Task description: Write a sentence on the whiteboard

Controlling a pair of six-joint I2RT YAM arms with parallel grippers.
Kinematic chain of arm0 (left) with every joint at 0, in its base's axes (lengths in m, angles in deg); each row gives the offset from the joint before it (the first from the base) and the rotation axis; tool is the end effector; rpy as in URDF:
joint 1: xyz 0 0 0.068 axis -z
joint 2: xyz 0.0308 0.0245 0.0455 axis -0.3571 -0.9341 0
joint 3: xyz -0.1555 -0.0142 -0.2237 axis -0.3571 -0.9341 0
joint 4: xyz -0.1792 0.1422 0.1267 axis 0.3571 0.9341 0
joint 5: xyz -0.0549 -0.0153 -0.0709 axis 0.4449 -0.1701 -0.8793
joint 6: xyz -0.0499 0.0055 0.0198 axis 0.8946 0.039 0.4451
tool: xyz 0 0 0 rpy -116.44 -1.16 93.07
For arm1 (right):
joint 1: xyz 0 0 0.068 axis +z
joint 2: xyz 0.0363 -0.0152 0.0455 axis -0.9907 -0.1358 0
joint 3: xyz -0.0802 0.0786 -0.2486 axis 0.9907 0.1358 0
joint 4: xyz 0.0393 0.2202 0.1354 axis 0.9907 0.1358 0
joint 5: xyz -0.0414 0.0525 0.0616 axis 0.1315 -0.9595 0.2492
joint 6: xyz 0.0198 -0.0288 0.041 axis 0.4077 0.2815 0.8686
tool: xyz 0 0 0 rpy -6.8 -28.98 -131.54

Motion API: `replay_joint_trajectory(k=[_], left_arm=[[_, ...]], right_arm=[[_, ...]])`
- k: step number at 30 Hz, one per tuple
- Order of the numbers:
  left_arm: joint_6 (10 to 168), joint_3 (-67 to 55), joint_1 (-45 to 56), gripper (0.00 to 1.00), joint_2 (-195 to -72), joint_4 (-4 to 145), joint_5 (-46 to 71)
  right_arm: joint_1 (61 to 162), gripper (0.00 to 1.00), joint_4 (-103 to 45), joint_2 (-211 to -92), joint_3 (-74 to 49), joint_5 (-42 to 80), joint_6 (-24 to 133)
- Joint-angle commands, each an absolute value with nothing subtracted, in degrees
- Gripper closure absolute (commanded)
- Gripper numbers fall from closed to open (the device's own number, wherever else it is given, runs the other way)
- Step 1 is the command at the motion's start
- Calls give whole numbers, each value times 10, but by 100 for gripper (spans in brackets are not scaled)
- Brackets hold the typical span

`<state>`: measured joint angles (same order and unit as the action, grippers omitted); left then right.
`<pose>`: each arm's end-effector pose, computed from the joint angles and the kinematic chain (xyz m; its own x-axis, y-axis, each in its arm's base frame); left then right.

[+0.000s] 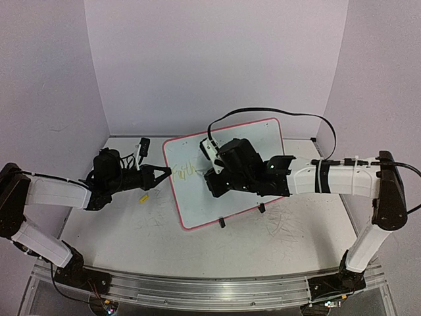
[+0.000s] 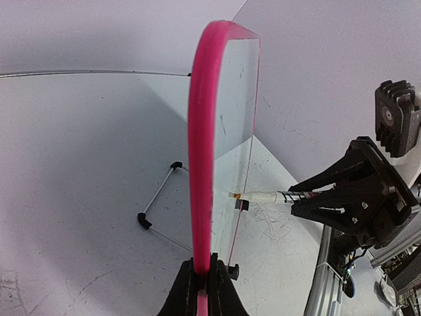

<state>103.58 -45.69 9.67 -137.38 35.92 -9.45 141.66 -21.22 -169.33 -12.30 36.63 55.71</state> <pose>0.2369 -0.1609 0.2156 -0.5188 -0.1296 -0.8450 0.7115 0.4825 -0.5108 0.2103 0.3439 0.2759 -0.3688 -0.3563 -0.8585 -0.7247 0.6885 0.0256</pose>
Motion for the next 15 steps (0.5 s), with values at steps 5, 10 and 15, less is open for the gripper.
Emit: replay_joint_trajectory(k=[5,10,15], left_arm=[[1030,-451,97,100,-1349,336,-107],[1034,-451,97,100,-1342,339,-95],[1041,-451,97,88,-1325,347,-75]], right_arm=[[1414,100,-196,-1663,-125,352,574],[1414,100,-203,-1600,-157,339,576],[1403,100,-208,-1573,-145,344,542]])
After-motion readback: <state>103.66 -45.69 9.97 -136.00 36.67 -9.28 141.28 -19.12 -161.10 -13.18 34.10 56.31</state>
